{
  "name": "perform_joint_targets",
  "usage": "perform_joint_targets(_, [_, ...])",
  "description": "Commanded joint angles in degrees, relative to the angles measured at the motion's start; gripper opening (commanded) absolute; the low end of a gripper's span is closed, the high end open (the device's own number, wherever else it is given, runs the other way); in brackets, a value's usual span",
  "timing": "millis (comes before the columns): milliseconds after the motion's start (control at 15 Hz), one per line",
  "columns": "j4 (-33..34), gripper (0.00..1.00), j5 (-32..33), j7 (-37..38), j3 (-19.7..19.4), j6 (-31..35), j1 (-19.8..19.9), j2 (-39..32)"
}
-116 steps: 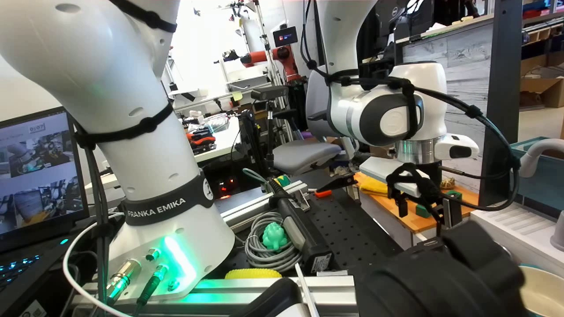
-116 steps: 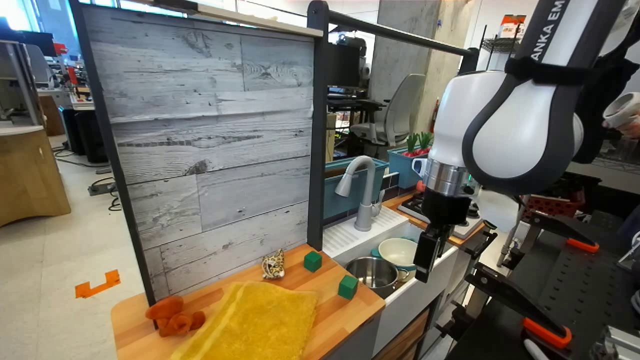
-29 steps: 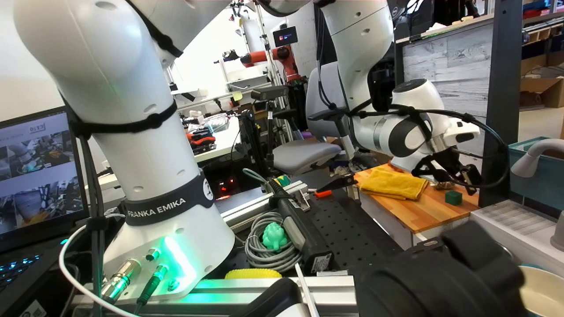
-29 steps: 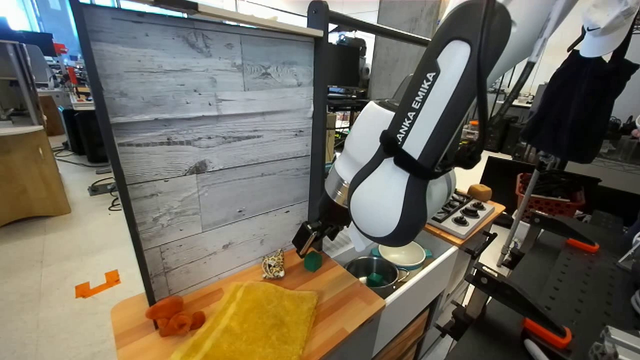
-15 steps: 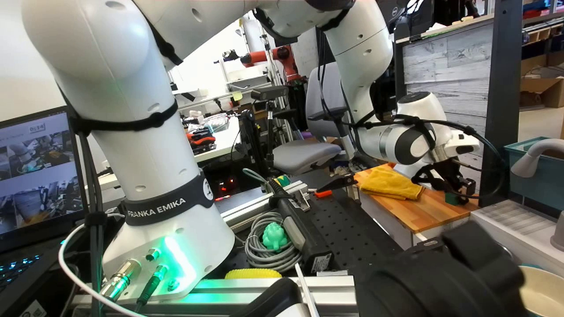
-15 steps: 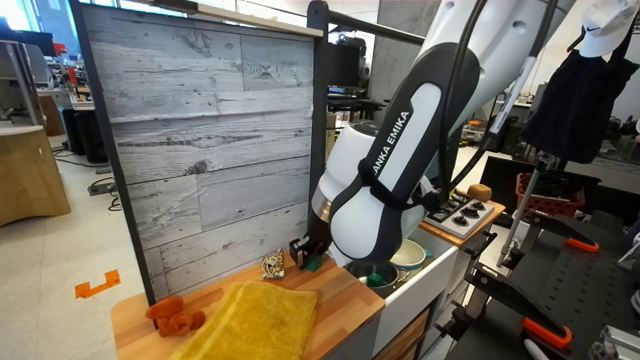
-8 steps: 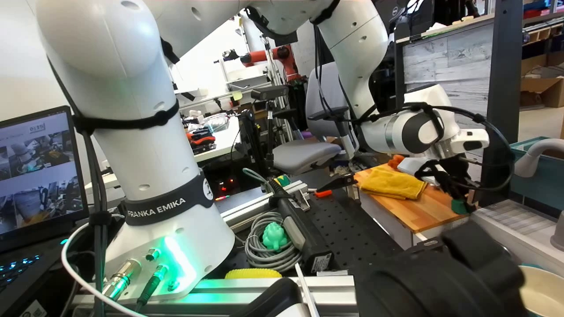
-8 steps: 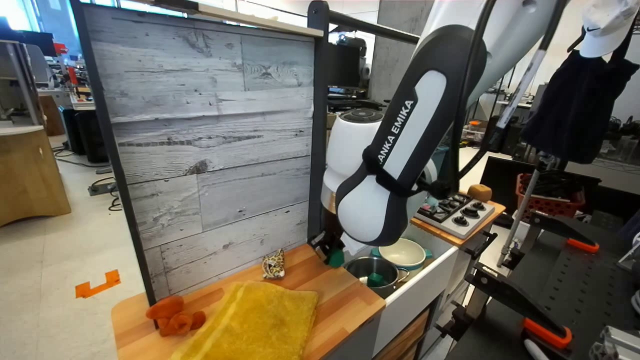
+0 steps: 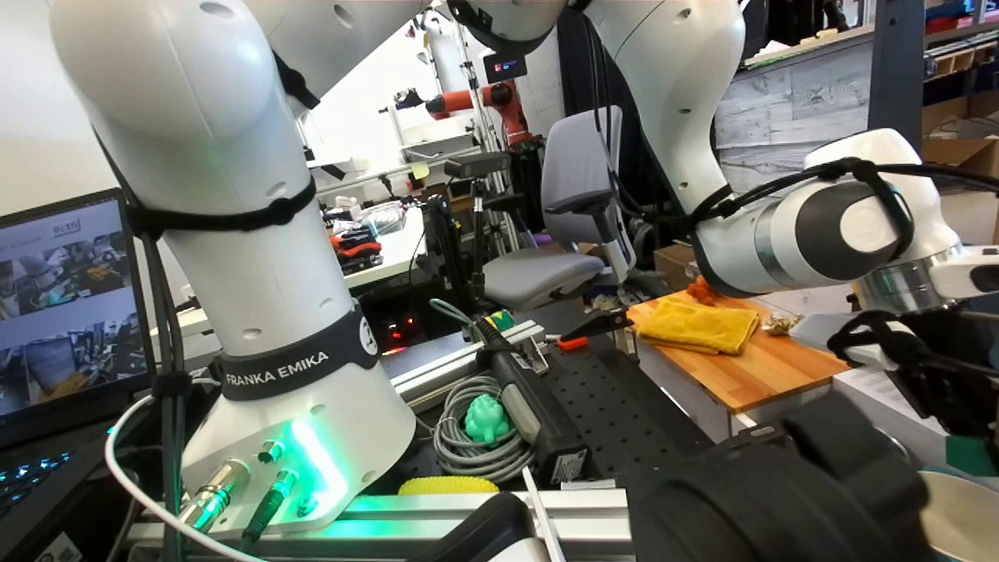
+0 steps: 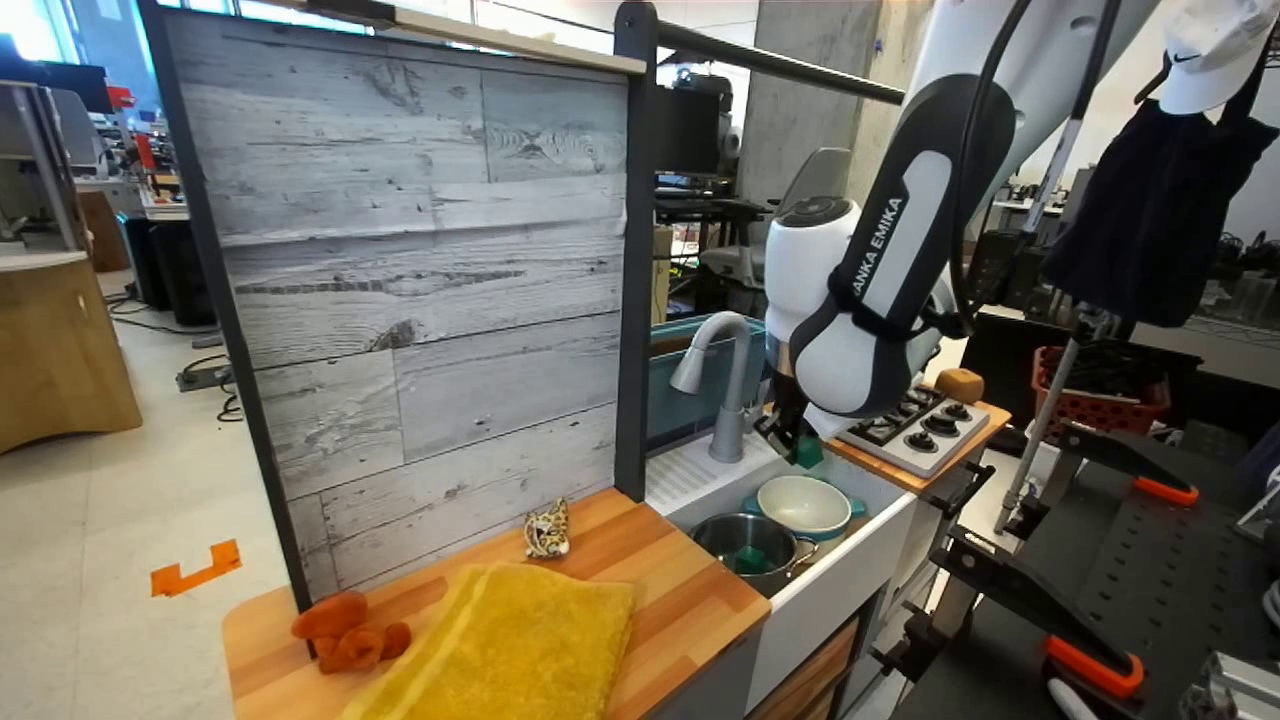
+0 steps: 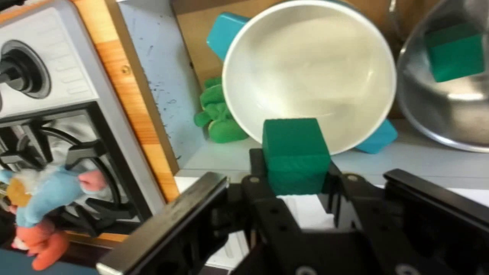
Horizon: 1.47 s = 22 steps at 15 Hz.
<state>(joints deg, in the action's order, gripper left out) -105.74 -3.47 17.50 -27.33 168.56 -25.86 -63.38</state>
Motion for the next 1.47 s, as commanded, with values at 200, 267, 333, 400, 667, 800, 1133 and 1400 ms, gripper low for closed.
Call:
perform_joint_targets(200, [-2.2, 0.72, 2.0, 0.3, 1.3, 0.3, 1.1, 2.2])
perform_joint_targets(267, [-3.0, 0.79, 2.1, -0.4, 2.7, 0.7, 1.5, 3.3])
perform_joint_targets(333, [-4.2, 0.88, 2.4, -1.2, 4.0, 1.6, 1.7, 4.4])
perform_joint_targets(400, [-6.2, 0.95, 2.4, -1.9, 6.0, 3.9, 2.0, 6.0])
perform_joint_targets(667, [-12.2, 1.00, 0.5, -3.1, 13.4, 16.3, 1.2, 10.8])
perform_joint_targets(800, [-11.8, 1.00, -1.6, -2.5, 17.7, 20.7, 0.7, 11.9])
perform_joint_targets(1133, [-9.2, 1.00, -4.7, -3.8, 22.2, 21.7, 0.7, 11.7])
perform_joint_targets(1400, [-7.0, 1.00, -5.3, -3.6, 22.3, 20.3, 0.7, 10.2])
